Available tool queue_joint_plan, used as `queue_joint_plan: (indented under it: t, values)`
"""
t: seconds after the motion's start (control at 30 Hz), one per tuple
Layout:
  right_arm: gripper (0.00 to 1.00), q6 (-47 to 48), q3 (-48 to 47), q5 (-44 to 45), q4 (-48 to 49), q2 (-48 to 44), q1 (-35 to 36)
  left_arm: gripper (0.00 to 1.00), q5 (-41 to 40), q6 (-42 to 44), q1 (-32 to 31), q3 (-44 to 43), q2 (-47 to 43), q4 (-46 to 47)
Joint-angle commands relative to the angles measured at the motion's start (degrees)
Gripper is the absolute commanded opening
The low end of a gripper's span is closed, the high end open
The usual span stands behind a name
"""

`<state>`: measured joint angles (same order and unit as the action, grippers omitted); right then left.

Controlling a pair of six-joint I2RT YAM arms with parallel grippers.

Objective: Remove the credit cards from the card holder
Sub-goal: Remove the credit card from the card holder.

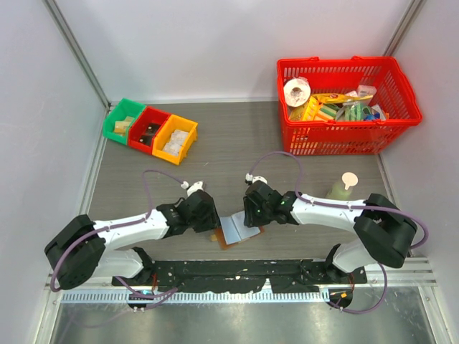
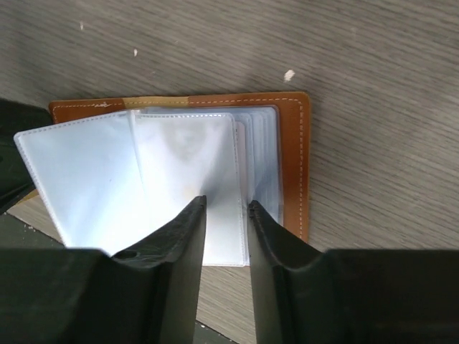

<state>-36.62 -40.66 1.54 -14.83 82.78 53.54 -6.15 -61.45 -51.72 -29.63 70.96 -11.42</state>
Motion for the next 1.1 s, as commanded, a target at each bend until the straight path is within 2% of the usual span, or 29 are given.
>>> queue_joint_plan:
  t: [0.0,0.13,0.23,0.47,0.57,0.67,0.77,0.9,1.07]
  values:
    - [0.31,-1.0,0.85,-4.7,3.22,0.8,0.34,0.42,2.64,-1.57,-0.04,0.1,-0.21,3.6]
    - [0.25,-0.73,0.5,-6.64,4.89,0.98,0.34,0.32,3.78,-2.0,-0.04,0.01,1.28,5.35]
    - [0.24,-1.17,0.94,-8.04,6.3,1.42,0.34,0.27,4.04,-2.44,-0.13,0.36,1.73,6.58]
    - [0.23,-1.35,1.55,-11.21,9.64,1.42,0.34,0.26,3.78,-2.97,-0.04,0.89,2.17,7.82]
    - [0.23,-0.73,0.76,-10.16,8.33,1.33,0.34,0.36,1.86,-2.97,-0.13,0.98,0.33,6.07]
    - [0.23,-0.56,0.85,-8.93,7.8,1.77,0.34,0.49,-4.46,-1.13,-0.04,-0.42,-4.49,-2.44]
    - [0.23,-0.47,1.29,-8.31,7.45,2.29,0.34,0.59,-11.23,0.1,-0.04,-2.1,-11.35,-10.53]
    - [0.23,-0.56,1.82,-7.43,7.36,1.94,0.34,0.6,-14.24,0.72,-0.13,-5.08,-18.56,-14.95]
    - [0.23,-0.73,2.26,-5.94,7.1,0.89,0.34,0.56,-3.1,-0.51,-0.13,-5.53,-16.92,-5.83]
